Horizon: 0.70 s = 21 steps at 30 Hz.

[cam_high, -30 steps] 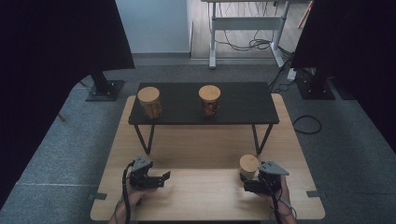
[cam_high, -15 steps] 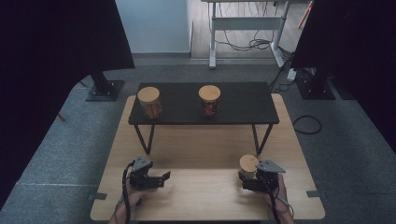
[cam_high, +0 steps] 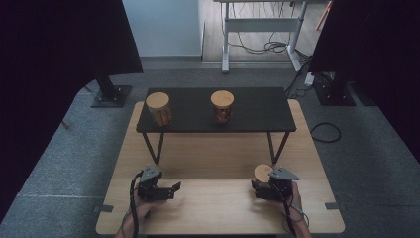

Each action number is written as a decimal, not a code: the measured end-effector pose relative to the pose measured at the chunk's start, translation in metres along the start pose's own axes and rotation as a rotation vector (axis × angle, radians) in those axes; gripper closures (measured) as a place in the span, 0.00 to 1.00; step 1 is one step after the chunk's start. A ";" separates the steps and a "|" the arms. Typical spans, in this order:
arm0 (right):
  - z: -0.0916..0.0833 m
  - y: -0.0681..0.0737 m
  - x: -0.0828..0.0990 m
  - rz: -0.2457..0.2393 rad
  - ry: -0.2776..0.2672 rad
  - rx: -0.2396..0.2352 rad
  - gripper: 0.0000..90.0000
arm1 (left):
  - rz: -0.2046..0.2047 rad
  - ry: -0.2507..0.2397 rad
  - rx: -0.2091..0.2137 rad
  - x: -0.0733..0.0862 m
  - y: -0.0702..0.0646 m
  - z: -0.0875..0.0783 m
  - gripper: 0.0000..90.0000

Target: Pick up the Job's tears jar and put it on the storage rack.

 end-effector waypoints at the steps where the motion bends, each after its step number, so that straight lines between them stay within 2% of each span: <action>1: 0.001 0.000 0.000 0.000 0.002 0.000 0.05 | -0.001 -0.001 -0.001 0.000 0.000 0.000 0.07; 15: 0.010 0.000 -0.002 0.009 0.018 -0.008 0.14 | 0.000 0.001 0.000 0.000 -0.001 0.001 0.07; 21: 0.011 0.001 -0.001 0.015 0.024 -0.014 0.25 | 0.000 0.001 0.000 0.000 0.000 0.001 0.07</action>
Point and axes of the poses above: each handheld gripper's, and its own axes: z roughly forward along the jaws, x roughly out of its underside, y roughly to its left, the point moved 10 cm from there along z, roughly forward along the jaws, and after that the axes turned 5 degrees about -y, right-handed, at the moved point
